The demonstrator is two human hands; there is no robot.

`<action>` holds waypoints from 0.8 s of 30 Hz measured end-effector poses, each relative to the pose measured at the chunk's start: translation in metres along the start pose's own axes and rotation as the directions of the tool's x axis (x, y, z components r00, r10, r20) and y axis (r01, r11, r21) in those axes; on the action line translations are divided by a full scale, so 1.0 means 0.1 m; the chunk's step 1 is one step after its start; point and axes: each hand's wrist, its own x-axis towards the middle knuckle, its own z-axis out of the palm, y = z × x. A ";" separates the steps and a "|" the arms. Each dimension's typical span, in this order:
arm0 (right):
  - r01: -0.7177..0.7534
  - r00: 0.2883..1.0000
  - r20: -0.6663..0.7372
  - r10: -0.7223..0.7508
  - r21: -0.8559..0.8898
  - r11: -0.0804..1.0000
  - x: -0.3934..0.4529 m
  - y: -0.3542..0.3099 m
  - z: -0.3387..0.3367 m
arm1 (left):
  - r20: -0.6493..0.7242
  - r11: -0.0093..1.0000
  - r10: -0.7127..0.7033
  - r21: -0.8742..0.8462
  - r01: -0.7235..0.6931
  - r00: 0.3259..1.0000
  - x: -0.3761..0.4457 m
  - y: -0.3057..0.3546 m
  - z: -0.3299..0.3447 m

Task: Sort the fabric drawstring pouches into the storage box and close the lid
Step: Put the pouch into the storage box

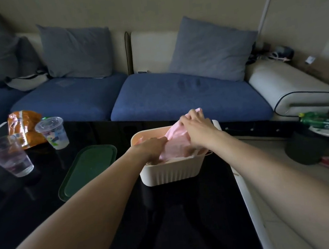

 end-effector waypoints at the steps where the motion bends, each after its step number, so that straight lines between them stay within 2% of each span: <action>1: 0.025 0.998 0.053 -0.028 0.055 0.998 0.05 0.02 0.00 | 0.015 1.000 0.001 -0.003 -0.001 1.000 0.03 -0.02 0.00; 4: 0.000 0.962 0.267 -0.050 0.182 0.983 0.20 0.08 -0.02 | 0.038 0.999 -0.010 -0.044 0.012 0.999 0.11 -0.06 0.03; 9: -0.125 0.897 0.442 -0.012 0.278 0.952 0.36 0.07 0.18 | 0.040 0.995 -0.053 -0.084 0.057 0.998 0.26 -0.10 0.13; 14: -0.221 0.836 0.549 0.018 0.305 0.926 0.35 0.00 0.29 | 0.033 0.988 -0.113 -0.099 0.115 0.993 0.36 -0.09 0.21; 18: -0.228 0.858 0.512 0.038 0.313 0.922 0.21 -0.15 0.26 | 0.028 0.974 -0.127 -0.185 0.130 0.992 0.32 -0.11 0.22; 20: -0.212 0.881 0.474 0.008 0.379 0.901 0.08 -0.18 0.18 | 0.082 0.952 -0.085 -0.288 0.105 0.993 0.18 -0.12 0.13; 22: -0.222 0.886 0.463 -0.040 0.497 0.839 -0.01 -0.21 0.09 | 0.152 0.852 -0.078 -0.503 0.145 0.985 0.08 -0.19 0.05; 24: -0.237 0.899 0.438 -0.032 0.546 0.803 -0.08 -0.26 0.00 | 0.142 0.730 -0.112 -0.660 0.178 0.983 0.03 -0.25 0.04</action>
